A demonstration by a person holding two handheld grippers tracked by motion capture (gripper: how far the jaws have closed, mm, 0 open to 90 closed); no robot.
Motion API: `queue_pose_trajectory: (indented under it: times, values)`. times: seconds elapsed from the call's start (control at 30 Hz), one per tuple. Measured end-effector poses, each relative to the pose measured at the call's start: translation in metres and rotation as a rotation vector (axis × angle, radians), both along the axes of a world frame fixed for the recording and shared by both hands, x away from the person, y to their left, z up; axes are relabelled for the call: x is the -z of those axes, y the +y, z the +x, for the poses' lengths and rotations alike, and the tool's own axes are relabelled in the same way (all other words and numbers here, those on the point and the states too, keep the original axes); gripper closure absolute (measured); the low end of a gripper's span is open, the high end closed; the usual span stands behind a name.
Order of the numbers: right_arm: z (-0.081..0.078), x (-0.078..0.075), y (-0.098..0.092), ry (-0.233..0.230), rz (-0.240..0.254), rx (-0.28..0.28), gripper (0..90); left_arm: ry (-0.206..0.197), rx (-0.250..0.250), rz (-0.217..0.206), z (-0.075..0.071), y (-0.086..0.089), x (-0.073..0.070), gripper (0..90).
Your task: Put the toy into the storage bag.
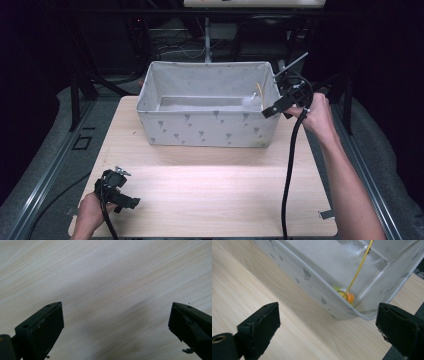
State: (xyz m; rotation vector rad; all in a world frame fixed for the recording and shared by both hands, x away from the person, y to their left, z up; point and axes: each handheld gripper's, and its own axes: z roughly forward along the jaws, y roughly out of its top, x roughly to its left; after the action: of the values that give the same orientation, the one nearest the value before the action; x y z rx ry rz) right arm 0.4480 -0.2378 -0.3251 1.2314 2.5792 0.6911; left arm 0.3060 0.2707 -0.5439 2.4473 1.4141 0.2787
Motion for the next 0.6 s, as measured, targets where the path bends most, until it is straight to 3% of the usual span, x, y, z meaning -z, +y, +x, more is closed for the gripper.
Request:
queue_pose_trajectory:
  times: [0.23, 0.6]
  values:
    - [-0.020, 0.012, -0.002, -0.006, -0.001, -0.003, 0.1, 0.001, 0.007, 0.004, 0.000, 0.000, -0.001, 0.1]
    - [-0.052, 0.042, -0.014, -0.011, 0.050, 0.026, 0.0, -0.002, 0.002, -0.003, 0.000, 0.002, -0.001, 0.1]
